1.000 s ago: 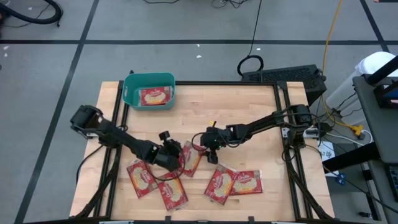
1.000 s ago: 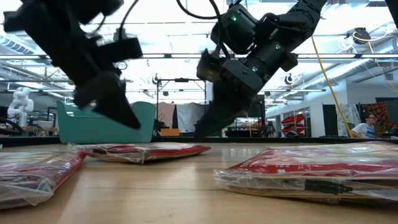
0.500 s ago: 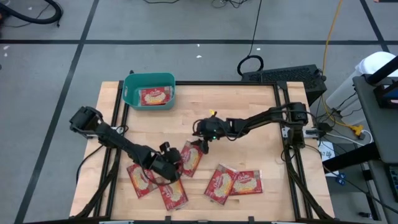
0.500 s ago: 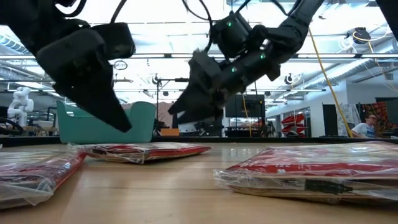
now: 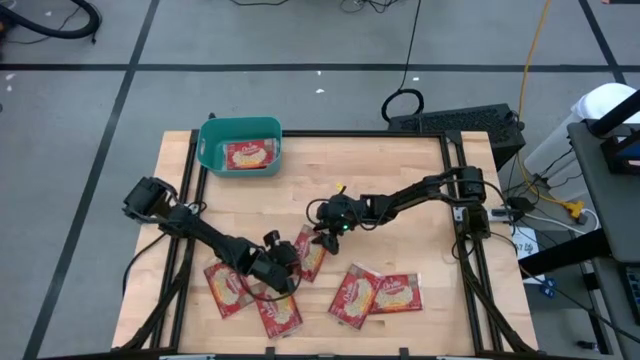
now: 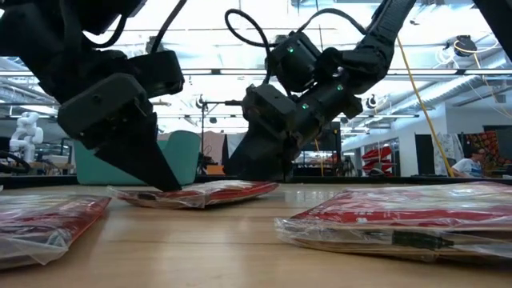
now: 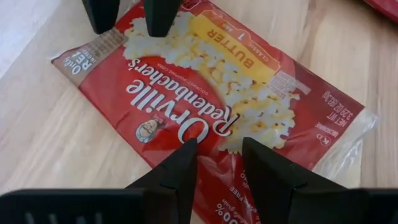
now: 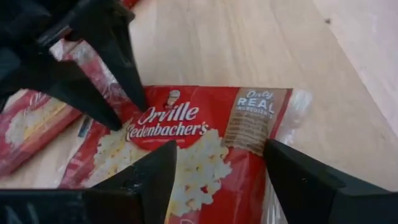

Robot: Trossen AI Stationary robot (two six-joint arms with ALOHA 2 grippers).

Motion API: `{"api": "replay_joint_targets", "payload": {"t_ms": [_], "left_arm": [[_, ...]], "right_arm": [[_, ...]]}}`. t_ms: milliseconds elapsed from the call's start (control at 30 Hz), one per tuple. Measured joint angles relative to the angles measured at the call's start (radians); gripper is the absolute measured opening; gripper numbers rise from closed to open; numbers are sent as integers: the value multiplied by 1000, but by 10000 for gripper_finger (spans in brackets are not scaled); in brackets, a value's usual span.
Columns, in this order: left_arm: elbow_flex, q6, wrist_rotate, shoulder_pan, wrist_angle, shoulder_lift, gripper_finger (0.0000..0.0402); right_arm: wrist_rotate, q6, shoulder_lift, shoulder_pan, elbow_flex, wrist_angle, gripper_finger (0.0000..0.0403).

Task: Sort popcorn bags into baskets
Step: Put the red popcorn bag into the green bin

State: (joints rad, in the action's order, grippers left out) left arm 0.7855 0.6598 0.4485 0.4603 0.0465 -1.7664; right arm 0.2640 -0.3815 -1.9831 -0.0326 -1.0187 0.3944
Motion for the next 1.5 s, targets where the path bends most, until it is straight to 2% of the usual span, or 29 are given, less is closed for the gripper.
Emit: {"api": "replay_joint_targets", "payload": {"t_ms": [233, 467, 600, 733, 1033, 1233, 1367, 1500], "left_arm": [[0, -10, -1, 0, 7, -1, 131], [-1, -24, 17, 1, 8, -2, 131], [-2, -33, 40, 1, 14, -2, 131], [-2, -49, 45, 1, 18, -2, 131], [-3, -54, 68, 0, 39, -3, 131], [-3, -57, 74, 0, 36, -3, 131], [-3, -61, 73, 0, 35, -3, 131], [-3, -77, 75, 0, 33, -3, 131]], "right_arm": [[94, 27, 0, -9, 1, 72, 173], [105, 39, 0, -13, 0, 73, 87], [156, 60, 1, -13, 0, 73, 38], [167, 82, 3, -13, 0, 65, 5], [191, 143, 101, -42, -1, -167, 2], [184, 107, 114, -55, -1, -257, 17], [123, 71, 114, -56, -1, -284, 57], [102, 21, 114, -57, 0, -283, 126]]}}
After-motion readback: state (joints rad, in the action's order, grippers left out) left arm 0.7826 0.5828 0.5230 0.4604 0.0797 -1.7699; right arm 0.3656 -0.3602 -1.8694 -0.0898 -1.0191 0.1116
